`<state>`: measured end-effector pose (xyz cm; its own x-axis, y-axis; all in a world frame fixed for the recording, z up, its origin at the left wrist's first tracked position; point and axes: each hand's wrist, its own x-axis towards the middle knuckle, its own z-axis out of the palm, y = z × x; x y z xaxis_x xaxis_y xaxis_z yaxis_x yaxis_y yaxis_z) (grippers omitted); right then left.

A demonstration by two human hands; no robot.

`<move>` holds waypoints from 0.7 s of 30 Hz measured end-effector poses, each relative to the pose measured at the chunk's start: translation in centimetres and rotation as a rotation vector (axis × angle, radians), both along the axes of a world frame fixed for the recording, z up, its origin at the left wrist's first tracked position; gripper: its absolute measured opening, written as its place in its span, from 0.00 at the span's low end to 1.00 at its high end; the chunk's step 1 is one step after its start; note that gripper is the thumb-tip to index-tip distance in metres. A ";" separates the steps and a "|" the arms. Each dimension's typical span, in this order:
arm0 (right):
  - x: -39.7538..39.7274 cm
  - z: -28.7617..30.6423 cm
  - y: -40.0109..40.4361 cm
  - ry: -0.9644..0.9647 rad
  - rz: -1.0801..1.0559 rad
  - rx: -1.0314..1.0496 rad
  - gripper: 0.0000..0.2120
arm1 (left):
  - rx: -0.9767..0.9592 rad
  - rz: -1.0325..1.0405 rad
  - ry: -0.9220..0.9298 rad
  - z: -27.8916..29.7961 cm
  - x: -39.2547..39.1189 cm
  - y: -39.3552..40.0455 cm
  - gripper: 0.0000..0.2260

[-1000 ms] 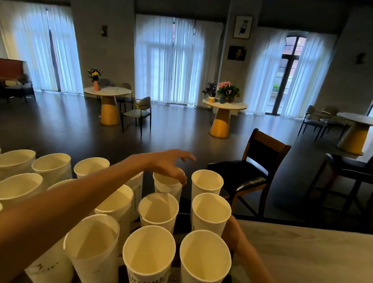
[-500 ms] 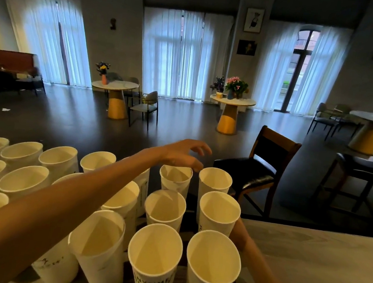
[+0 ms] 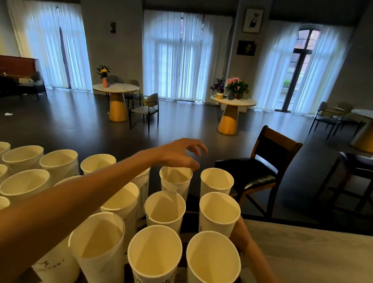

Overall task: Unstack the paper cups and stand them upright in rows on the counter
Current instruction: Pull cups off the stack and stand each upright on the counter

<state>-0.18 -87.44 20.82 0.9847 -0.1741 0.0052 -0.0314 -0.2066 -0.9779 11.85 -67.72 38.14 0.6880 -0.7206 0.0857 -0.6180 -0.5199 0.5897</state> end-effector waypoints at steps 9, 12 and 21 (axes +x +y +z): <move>0.6 -1.0 -1.5 -0.006 0.013 -0.219 0.14 | -0.027 0.009 -0.013 0.4 -0.2 0.5 0.24; 0.0 -0.7 -2.0 -0.039 -0.039 -0.366 0.17 | -0.069 0.025 -0.047 1.2 -1.1 1.1 0.23; -5.5 -1.0 -3.1 0.031 -0.090 -0.386 0.31 | -0.141 0.057 -0.288 3.6 -7.8 5.0 0.07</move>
